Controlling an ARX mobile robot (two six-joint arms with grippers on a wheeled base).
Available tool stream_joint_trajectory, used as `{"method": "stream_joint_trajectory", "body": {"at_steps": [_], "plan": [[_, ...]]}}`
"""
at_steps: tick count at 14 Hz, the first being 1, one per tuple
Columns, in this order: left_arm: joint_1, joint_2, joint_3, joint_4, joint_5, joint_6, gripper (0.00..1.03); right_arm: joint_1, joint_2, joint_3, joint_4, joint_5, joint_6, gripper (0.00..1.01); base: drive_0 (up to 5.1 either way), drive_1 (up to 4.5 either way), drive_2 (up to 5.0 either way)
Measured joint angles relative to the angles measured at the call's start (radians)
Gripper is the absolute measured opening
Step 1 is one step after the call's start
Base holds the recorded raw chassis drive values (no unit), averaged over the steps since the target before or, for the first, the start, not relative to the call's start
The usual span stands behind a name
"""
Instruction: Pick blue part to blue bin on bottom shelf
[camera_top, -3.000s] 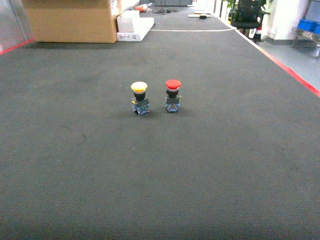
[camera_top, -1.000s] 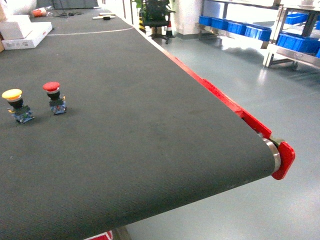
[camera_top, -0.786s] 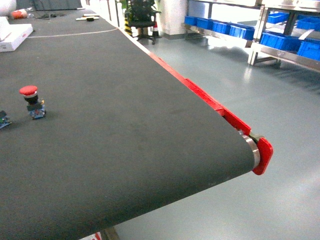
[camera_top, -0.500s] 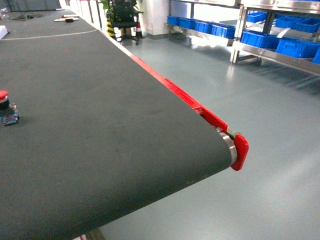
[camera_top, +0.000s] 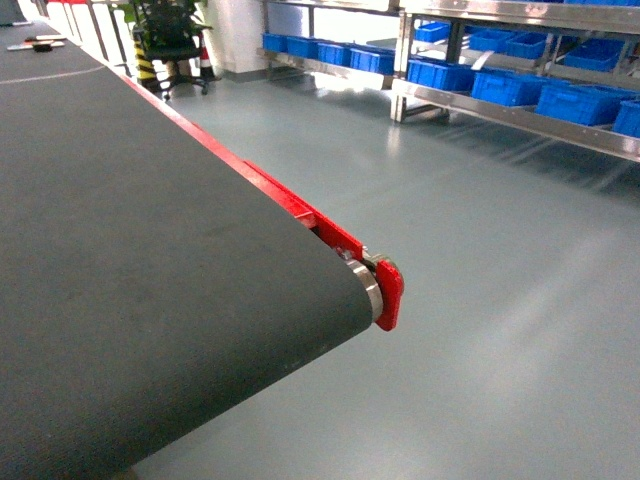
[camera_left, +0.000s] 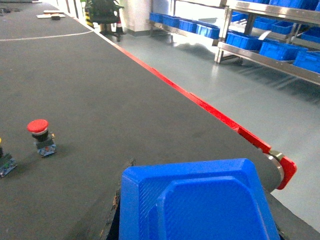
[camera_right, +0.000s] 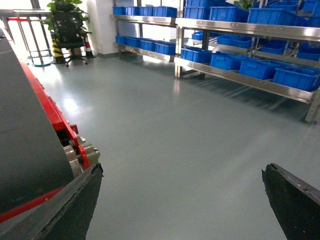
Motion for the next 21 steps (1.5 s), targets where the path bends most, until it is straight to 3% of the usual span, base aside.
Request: {"method": "stream_joint_trajectory", "body": {"at_steps": [21], "plan": [[0.000, 0.000, 0.000, 0.000, 0.000, 0.000, 0.44, 0.000, 0.000, 0.000, 0.000, 0.000, 0.000, 0.98, -1.6, -1.56, -1.6]]}}
